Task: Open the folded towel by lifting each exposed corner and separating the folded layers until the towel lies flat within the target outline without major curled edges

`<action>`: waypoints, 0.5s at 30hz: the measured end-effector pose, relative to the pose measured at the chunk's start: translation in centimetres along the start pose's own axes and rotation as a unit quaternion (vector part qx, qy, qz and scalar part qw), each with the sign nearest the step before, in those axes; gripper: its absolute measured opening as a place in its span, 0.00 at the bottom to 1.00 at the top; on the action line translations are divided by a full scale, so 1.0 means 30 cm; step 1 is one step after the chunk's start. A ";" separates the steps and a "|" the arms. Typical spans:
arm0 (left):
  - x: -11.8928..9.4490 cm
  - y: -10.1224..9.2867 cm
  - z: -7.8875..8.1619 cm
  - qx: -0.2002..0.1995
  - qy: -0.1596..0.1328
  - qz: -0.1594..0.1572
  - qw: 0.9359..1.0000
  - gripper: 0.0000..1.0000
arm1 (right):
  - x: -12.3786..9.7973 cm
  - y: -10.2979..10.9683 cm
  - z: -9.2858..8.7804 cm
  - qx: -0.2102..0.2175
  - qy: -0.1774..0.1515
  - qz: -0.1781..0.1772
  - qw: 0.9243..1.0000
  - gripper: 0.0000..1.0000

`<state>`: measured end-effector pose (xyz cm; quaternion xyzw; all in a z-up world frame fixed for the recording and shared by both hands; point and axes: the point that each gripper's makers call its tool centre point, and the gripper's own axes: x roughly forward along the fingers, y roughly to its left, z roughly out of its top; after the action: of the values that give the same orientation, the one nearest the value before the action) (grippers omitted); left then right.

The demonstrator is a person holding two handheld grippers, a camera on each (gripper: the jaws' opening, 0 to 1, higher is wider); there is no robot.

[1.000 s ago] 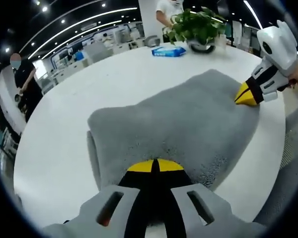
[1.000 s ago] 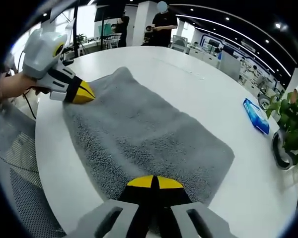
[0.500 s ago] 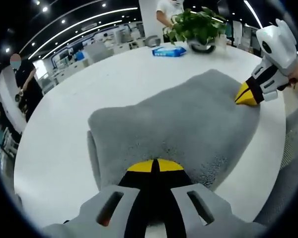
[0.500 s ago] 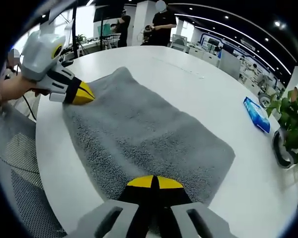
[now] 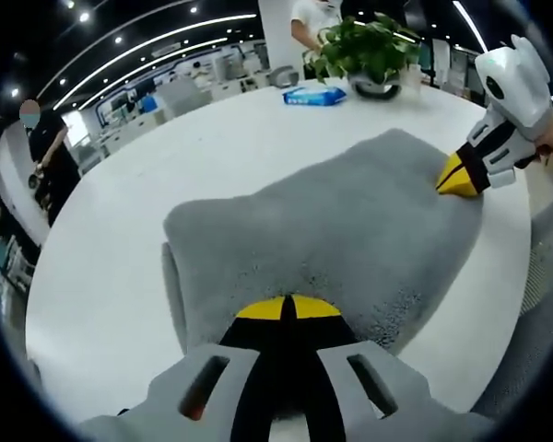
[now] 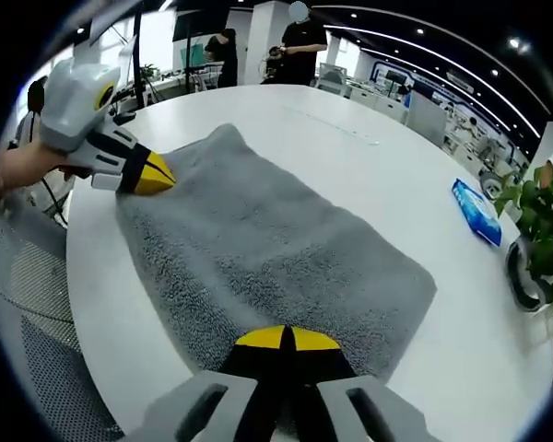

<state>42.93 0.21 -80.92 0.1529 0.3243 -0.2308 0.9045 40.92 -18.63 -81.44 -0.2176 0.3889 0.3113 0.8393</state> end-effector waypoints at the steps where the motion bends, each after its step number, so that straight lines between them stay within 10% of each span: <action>1: 0.000 0.000 0.000 0.000 0.000 0.000 1.000 0.00 | 0.000 0.000 0.000 0.001 0.000 0.000 1.000 0.00; 15: 0.002 0.001 0.000 -0.004 -0.001 0.000 1.000 0.00 | 0.000 -0.001 0.000 0.001 0.000 0.000 1.000 0.00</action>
<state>42.97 0.22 -80.96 0.1495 0.3242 -0.2296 0.9054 40.93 -18.65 -81.44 -0.2163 0.3893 0.3110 0.8396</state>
